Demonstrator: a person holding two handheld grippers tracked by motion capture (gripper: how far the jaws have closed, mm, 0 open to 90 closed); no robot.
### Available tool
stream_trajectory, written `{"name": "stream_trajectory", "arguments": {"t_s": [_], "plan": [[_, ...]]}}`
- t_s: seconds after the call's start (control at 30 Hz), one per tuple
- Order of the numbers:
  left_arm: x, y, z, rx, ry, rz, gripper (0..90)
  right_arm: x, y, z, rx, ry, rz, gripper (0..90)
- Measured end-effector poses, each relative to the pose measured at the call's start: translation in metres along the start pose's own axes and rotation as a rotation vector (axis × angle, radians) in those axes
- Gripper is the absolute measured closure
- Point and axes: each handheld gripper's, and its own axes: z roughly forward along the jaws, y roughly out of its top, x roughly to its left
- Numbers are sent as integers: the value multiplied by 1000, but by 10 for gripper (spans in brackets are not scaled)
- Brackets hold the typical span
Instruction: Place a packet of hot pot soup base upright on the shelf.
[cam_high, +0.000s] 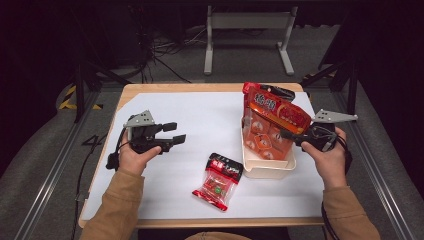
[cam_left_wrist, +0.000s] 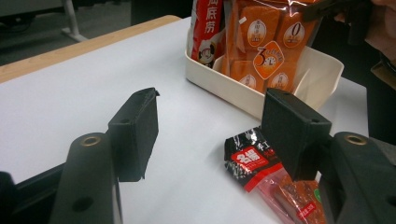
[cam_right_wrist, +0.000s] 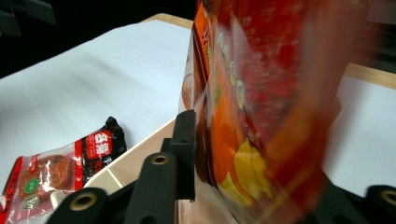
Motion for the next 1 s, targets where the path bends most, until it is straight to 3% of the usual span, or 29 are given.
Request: {"name": "stream_trajectory", "arguments": {"t_s": [0.27, 0.47, 0.77, 1.0], "plan": [[0, 1, 9, 28, -17, 0, 373, -5, 0, -25, -48, -32, -5, 495], [-1, 1, 21, 51, -33, 10, 365, -6, -2, -39, -47, -33, -12, 422], [-4, 0, 47, 95, -59, 14, 358, -5, -6, -52, -14, -51, -59, 379], [-5, -4, 66, 114, -86, 16, 347, -12, -13, -59, -14, -84, -56, 377]]}}
